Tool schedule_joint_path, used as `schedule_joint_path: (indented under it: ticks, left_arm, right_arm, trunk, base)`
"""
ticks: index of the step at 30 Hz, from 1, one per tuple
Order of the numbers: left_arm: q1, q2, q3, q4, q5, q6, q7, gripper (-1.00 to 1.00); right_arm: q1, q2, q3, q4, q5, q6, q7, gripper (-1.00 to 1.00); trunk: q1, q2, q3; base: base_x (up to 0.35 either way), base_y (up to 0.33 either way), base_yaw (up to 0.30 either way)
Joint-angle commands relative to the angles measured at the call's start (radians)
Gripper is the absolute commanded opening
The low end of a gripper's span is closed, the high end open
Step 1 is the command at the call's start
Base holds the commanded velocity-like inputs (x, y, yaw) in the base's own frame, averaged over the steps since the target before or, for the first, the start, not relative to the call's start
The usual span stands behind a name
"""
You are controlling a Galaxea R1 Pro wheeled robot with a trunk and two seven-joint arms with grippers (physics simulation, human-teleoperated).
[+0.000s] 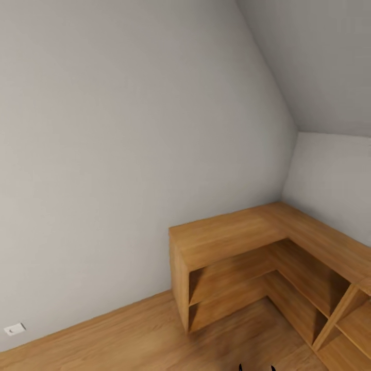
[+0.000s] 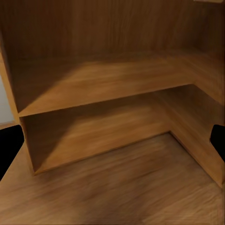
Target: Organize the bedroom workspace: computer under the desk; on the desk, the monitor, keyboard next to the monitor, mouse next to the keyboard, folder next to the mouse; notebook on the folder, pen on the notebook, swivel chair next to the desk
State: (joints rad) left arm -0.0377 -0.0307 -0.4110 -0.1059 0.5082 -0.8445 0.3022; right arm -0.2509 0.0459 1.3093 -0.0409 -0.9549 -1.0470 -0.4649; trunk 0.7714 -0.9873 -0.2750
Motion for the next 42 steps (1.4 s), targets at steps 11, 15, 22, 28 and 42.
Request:
schedule_joint_path:
  ticks: [11, 15, 22, 28, 42]
  left_arm:
    - [0.0, 0.0, -0.008, 0.0, 0.005, -0.002, 0.007, 1.0]
    - [0.0, 0.0, -0.008, 0.0, 0.005, -0.002, 0.008, 1.0]
    - [-0.001, 0.0, -0.008, 0.0, 0.004, -0.002, 0.008, 1.0]
    - [-0.001, 0.0, -0.008, 0.0, 0.004, -0.002, 0.007, 1.0]
    - [-0.001, 0.0, -0.008, 0.0, 0.004, -0.002, 0.003, 1.0]
  right_arm:
    - [-0.001, 0.0, 0.008, 0.0, -0.001, 0.0, -0.01, 1.0]
    - [-0.001, 0.003, 0.009, -0.001, -0.001, 0.0, -0.011, 1.0]
    - [-0.001, 0.007, 0.01, -0.002, -0.001, 0.0, -0.01, 1.0]
    - [-0.001, 0.005, 0.009, -0.003, 0.0, 0.0, -0.009, 1.0]
    - [-0.001, 0.002, 0.008, -0.003, 0.001, 0.0, -0.009, 1.0]
  trunk:
    - [0.001, -0.001, 0.011]
    - [0.001, -0.001, 0.013]
    - [0.001, -0.001, 0.014]
    - [0.001, -0.001, 0.01]
    - [0.001, -0.001, -0.005]
  base:
    - [0.185, 0.0, -0.173]
    - [0.019, 0.0, -0.062]
    - [0.003, 0.0, -0.011]
    - [0.001, 0.0, -0.094]
    - [0.0, 0.0, -0.184]
